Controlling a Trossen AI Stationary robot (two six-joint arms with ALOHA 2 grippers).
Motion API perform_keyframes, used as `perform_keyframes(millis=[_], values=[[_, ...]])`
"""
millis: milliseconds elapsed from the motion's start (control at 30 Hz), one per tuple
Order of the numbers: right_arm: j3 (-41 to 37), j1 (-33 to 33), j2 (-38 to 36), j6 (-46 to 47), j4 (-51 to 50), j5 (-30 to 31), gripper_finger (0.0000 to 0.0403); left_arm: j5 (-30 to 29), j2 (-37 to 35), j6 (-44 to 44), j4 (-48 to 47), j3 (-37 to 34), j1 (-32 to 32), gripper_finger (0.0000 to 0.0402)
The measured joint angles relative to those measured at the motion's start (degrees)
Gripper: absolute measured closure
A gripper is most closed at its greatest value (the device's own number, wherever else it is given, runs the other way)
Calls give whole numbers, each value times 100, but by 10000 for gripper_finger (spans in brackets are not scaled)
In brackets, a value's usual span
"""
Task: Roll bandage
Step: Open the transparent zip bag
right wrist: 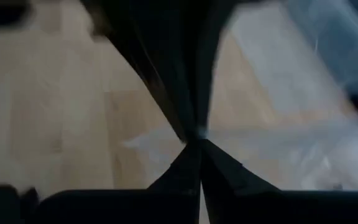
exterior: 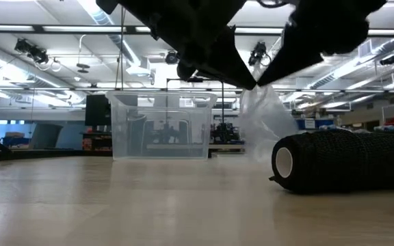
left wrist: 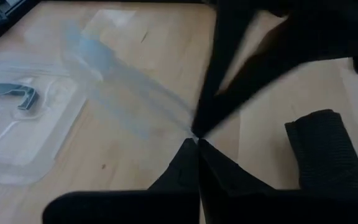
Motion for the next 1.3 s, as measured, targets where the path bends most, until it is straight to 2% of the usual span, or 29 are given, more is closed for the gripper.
perform_keyframes(millis=[133, 267, 533, 667, 833, 900, 1033, 1167, 1300], values=[[-33, -106, 11, 558, -446, -41, 399, -26, 0, 2, 73, 0, -33, 402], [-51, -152, 11, 619, -397, -44, 398, -29, 0, 26, 205, 0, -44, 402], [-61, -160, 13, -532, 648, 19, 396, 156, 0, 68, 323, 0, -85, 402], [-61, -277, 13, -955, 786, -8, 394, 264, 0, 247, 416, 0, -136, 402], [-61, -304, 13, -1367, 884, -692, 386, 284, -2, 345, 394, 0, -192, 402], [-59, -269, 13, -1319, 924, -875, 380, 306, -1, 348, 367, 0, -200, 402], [-59, -199, 13, -1123, 627, -861, 369, 291, -1, 348, 330, 0, -196, 402], [-61, 9, -115, -782, 193, -604, 349, 142, -2, 320, 291, 0, -191, 402], [-58, 366, -427, -62, -298, -274, 319, -130, -2, 315, 204, 0, -187, 402]])
